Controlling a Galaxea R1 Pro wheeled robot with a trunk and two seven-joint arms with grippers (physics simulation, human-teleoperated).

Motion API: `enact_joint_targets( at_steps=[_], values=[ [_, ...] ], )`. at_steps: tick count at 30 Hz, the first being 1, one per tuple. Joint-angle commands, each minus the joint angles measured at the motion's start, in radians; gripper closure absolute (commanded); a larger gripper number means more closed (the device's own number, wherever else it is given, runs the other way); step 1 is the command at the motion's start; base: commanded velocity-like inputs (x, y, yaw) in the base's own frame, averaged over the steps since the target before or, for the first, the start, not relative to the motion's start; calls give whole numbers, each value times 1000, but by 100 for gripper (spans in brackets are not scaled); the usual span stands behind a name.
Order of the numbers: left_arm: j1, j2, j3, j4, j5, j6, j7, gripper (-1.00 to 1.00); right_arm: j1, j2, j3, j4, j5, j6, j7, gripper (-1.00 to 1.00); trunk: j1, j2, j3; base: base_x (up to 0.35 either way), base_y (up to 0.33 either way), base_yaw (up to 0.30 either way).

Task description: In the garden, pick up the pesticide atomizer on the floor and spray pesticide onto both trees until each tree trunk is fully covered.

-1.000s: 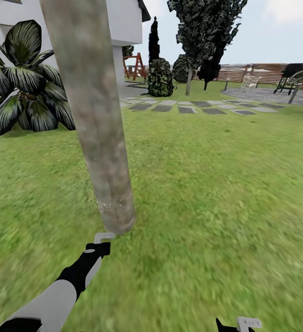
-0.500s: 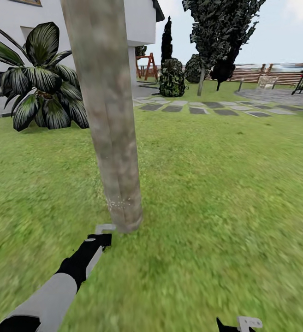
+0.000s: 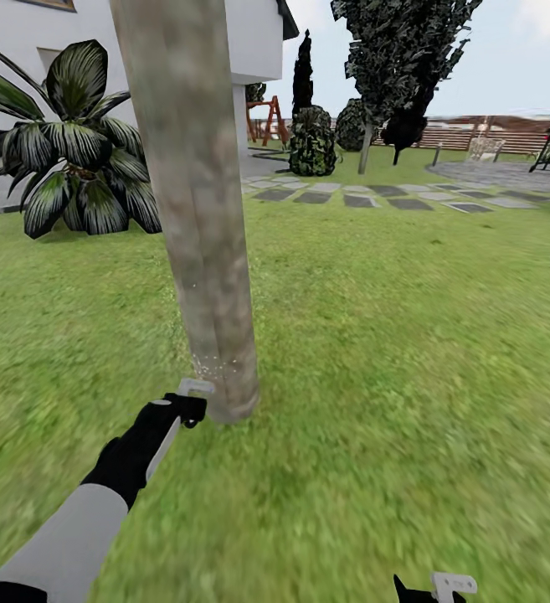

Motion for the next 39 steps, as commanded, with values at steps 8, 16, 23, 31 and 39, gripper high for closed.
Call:
enact_joint_targets(
  at_steps=[8, 16, 23, 31, 39],
  values=[
    [-49, 50, -1, -10, -1, 60, -1, 100, 0, 0, 0, 0, 0, 1, 0, -100, 0, 0, 0, 0, 0, 0],
    [-54, -14, -6, -59, -1, 131, -1, 100, 0, 0, 0, 0, 0, 1, 0, -100, 0, 0, 0, 0, 0, 0],
    [-90, 54, -10, -97, 5, 175, -3, 100, 0, 0, 0, 0, 0, 1, 0, -100, 0, 0, 0, 0, 0, 0],
    [-118, 96, -1, -191, 13, 290, -7, 100, 0, 0, 0, 0, 0, 1, 0, -100, 0, 0, 0, 0, 0, 0],
    [-155, 59, -9, -205, 16, 365, -158, 100, 0, 0, 0, 0, 0, 1, 0, -100, 0, 0, 0, 0, 0, 0]
  ],
)
